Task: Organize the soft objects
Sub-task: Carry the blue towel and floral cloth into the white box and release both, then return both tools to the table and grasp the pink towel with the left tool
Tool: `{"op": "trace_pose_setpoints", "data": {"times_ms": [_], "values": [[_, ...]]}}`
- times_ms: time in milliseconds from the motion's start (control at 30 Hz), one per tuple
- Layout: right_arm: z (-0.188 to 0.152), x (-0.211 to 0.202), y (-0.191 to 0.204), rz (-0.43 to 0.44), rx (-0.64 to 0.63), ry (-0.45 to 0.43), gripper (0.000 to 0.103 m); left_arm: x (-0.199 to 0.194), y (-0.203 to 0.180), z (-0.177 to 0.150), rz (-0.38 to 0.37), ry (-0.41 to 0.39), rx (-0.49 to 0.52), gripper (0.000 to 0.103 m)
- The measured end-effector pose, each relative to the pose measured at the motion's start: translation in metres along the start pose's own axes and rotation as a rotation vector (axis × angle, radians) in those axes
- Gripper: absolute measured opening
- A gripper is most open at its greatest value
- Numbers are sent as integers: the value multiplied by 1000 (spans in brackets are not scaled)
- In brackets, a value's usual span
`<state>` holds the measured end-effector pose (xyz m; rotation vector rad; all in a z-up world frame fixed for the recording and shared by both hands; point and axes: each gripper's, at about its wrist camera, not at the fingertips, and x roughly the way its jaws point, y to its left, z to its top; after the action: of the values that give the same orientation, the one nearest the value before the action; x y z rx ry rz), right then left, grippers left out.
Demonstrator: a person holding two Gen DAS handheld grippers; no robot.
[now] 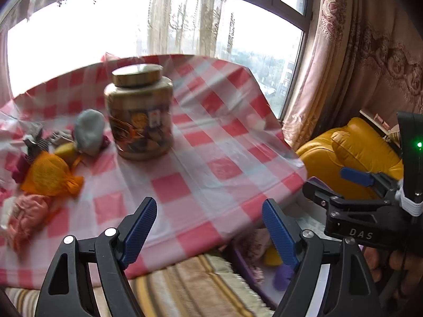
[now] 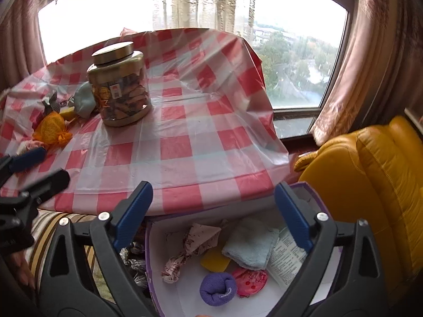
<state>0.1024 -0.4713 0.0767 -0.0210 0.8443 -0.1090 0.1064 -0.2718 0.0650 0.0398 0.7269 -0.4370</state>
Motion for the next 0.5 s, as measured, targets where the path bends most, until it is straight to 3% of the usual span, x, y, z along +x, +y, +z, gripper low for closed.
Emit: {"op": "trace_pose_setpoints", "data": {"times_ms": [100,233,367,500], "values": [[4,-2,19,-37,-49,-17,99,-12,23,0,-9,-44,-45,83],[9,-3,42,-33,-90,-32,101,-19,46,-1,50,-55,-38,83],[9,-5,67,8,-166,-67,101,-24,76,-3,112,-41,-77,83],[8,-1,87,114,-186,-39,101,-29,108,-8,142,-32,-127,82]]}}
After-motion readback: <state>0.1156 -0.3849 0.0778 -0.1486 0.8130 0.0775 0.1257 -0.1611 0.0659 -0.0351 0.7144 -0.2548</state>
